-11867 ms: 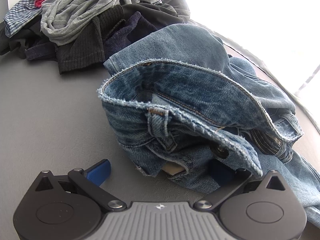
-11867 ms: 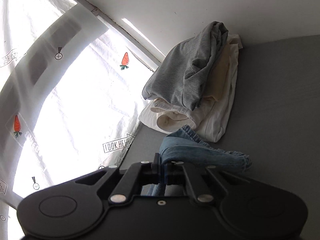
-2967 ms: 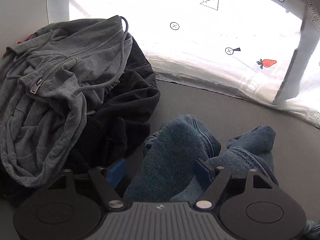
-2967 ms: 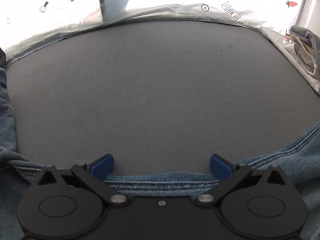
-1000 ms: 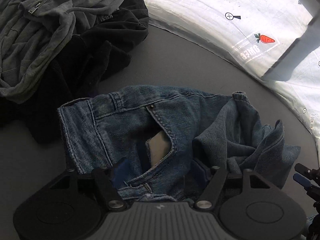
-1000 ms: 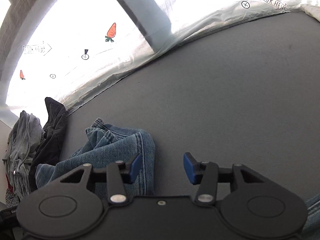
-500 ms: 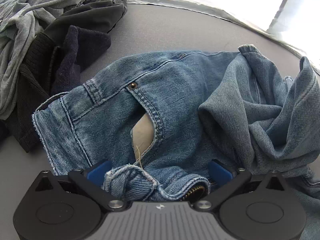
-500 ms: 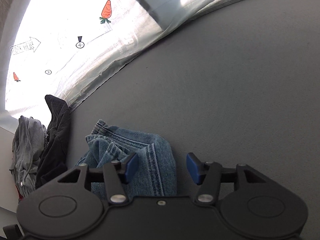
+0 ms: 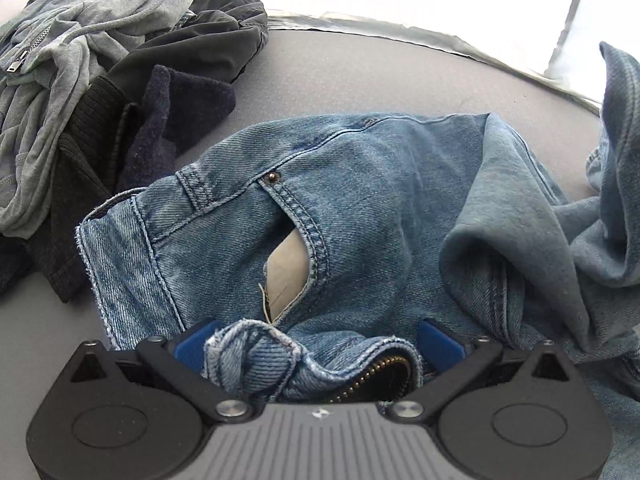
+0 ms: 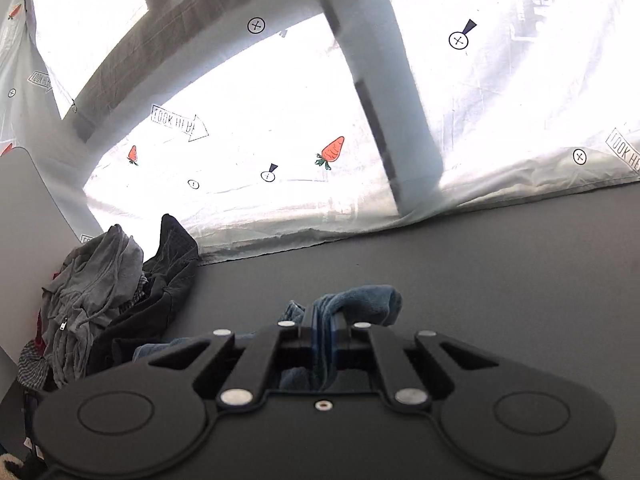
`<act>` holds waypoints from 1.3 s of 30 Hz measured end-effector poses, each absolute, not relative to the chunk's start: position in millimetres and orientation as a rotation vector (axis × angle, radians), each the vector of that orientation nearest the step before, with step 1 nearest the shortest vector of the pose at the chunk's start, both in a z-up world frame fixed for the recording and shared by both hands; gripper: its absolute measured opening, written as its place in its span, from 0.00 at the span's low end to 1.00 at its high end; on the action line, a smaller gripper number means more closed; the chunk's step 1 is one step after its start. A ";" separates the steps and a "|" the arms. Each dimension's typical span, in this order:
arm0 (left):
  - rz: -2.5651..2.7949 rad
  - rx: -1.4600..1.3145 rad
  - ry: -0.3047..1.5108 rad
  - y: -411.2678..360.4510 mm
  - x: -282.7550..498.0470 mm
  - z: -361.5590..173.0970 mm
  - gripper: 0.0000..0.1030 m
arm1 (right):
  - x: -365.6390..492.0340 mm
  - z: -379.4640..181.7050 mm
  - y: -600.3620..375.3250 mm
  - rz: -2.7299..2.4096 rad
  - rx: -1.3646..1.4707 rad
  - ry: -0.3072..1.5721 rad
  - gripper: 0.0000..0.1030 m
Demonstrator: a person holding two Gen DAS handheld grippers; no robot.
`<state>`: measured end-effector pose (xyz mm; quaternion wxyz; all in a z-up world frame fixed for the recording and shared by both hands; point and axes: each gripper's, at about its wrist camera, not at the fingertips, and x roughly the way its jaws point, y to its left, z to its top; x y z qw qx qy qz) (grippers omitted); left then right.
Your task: Fold clothes
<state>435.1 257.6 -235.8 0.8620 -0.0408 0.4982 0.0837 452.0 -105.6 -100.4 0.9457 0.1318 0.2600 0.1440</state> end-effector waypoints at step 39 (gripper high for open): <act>0.241 -0.074 0.884 248.2 419.7 -240.8 1.00 | 520.5 -176.9 -249.1 0.058 0.333 0.719 0.06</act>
